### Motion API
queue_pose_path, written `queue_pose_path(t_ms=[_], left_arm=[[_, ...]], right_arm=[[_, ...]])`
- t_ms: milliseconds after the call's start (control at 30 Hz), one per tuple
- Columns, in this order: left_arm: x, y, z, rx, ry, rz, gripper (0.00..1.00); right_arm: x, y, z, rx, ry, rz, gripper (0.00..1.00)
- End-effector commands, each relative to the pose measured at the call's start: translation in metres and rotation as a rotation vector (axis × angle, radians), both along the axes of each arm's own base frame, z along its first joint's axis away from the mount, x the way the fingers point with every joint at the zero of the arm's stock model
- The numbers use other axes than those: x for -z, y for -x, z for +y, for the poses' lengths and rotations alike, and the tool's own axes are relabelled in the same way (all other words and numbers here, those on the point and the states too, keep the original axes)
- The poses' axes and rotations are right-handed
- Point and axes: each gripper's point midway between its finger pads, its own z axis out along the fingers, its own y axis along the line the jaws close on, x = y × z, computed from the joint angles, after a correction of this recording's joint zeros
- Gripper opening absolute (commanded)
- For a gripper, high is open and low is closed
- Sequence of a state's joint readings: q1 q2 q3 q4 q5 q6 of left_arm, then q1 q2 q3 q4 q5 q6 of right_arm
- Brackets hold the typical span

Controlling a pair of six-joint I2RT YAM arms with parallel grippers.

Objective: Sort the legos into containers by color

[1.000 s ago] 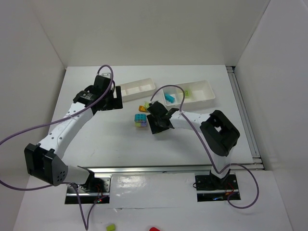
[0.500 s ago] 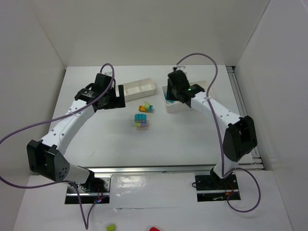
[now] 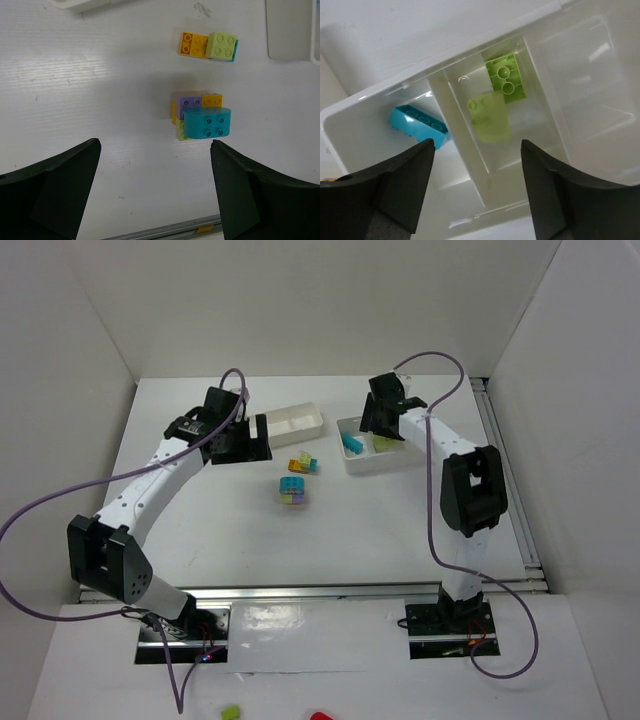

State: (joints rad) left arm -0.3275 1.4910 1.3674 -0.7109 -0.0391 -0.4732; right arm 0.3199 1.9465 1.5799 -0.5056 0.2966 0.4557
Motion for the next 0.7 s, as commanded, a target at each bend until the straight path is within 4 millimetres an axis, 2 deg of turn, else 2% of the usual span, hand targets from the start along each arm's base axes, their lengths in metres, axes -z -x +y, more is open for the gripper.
queue_pose_path(t_ms=[0,133,167,200,233,267,300,333,400,433,533,567,600,633,667], left_arm=[[-0.025,-0.014,-0.002,0.017,0.01,-0.077,1.0],[-0.025,-0.015,0.0,0.019,-0.004,-0.082,1.0],[-0.024,-0.013,0.003,0.014,-0.013,-0.075,1.0],[-0.027,-0.015,0.004,0.007,-0.017,-0.086,1.0],[-0.027,-0.016,0.004,0.014,-0.023,-0.087,1.0],[-0.027,-0.017,0.008,0.0,-0.039,-0.092,1.0],[-0.026,-0.016,0.012,-0.009,-0.043,-0.084,1.0],[-0.03,-0.019,0.014,-0.021,-0.052,-0.097,1.0],[-0.033,-0.021,0.023,-0.051,-0.073,-0.113,1.0],[-0.035,-0.018,0.025,-0.064,-0.074,-0.112,1.0],[-0.025,-0.013,0.042,-0.182,-0.021,-0.054,1.0],[-0.023,-0.011,0.047,-0.191,-0.002,-0.045,1.0],[-0.019,-0.008,0.043,-0.185,0.02,-0.027,1.0],[-0.016,-0.006,0.048,-0.197,0.018,-0.018,1.0],[-0.016,-0.006,0.048,-0.197,0.018,-0.018,1.0]], right_arm=[[-0.039,-0.023,-0.009,0.057,-0.019,-0.109,0.8],[-0.068,-0.02,-0.01,0.051,-0.031,-0.163,0.82],[-0.081,-0.013,-0.006,0.018,-0.03,-0.183,0.78],[-0.079,-0.005,-0.002,-0.013,-0.026,-0.179,0.76],[-0.081,0.005,0.012,-0.059,-0.026,-0.179,0.75],[-0.096,0.014,0.022,-0.114,-0.036,-0.208,0.73],[-0.096,0.023,0.031,-0.16,-0.038,-0.202,0.72],[-0.087,0.039,0.051,-0.223,-0.037,-0.179,0.72],[-0.083,0.061,0.08,-0.353,-0.057,-0.151,0.72],[-0.076,0.082,0.102,-0.431,-0.06,-0.119,0.76],[-0.068,0.117,0.146,-0.625,-0.079,-0.074,0.87],[-0.068,0.136,0.169,-0.711,-0.085,-0.07,0.88],[-0.061,0.145,0.183,-0.798,-0.085,-0.057,0.88],[-0.057,0.154,0.191,-0.847,-0.07,-0.04,0.88],[-0.063,0.16,0.205,-0.899,-0.055,-0.049,0.88]])
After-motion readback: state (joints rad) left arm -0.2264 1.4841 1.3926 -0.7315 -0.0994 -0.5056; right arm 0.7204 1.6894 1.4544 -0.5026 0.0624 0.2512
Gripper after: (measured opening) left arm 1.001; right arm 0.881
